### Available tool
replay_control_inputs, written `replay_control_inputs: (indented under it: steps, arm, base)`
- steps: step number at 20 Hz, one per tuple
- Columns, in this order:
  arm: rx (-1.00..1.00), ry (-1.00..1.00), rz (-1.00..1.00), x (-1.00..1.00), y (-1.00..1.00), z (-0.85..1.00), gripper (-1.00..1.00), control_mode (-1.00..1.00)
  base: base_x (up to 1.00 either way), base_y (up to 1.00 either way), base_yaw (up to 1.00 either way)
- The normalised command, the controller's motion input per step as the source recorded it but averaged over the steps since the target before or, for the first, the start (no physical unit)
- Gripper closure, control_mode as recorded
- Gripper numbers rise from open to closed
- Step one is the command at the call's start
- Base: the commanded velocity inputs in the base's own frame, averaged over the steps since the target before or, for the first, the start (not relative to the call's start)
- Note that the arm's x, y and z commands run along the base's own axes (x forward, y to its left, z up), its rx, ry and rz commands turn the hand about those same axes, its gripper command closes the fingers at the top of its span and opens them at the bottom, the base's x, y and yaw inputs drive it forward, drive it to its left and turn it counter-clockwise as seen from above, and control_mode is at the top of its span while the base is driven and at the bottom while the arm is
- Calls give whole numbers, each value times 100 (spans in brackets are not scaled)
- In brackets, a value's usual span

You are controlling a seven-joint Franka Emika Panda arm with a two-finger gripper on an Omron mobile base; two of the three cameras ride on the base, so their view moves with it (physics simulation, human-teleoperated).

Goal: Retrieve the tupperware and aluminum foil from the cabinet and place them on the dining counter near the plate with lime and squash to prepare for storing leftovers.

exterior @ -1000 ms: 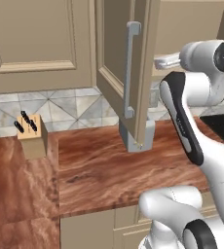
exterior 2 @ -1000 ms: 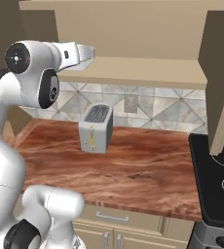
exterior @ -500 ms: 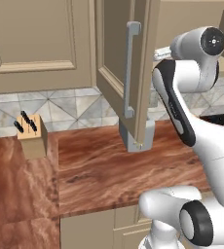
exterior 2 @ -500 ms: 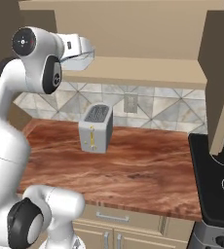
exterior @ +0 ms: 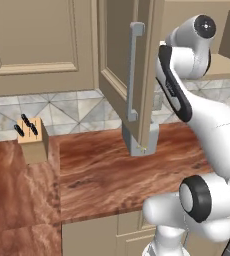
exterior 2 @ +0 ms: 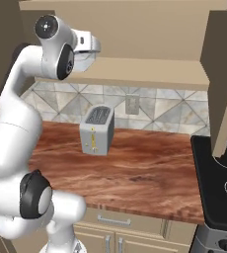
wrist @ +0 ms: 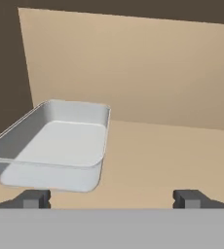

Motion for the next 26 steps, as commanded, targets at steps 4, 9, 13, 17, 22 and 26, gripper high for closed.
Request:
replay_control_inputs:
  steps: [4, 9, 13, 17, 22, 26]
  arm:
    - [4, 12, 6, 68, 9, -21, -100, -100]
    - [1, 8, 2, 67, 4, -15, -100, -100]
    - [0, 10, 0, 69, 9, -7, -100, -100]
    - [0, 11, 0, 60, 10, -23, -100, -100]
    - [0, 9, 0, 58, 5, -22, -100, -100]
    - [0, 8, 0, 58, 0, -18, -100, -100]
  base:
    - [0, 0, 0]
    - [0, 0, 0]
    - [0, 0, 0]
    - [0, 0, 0]
    - [0, 0, 0]
    - [0, 0, 0]
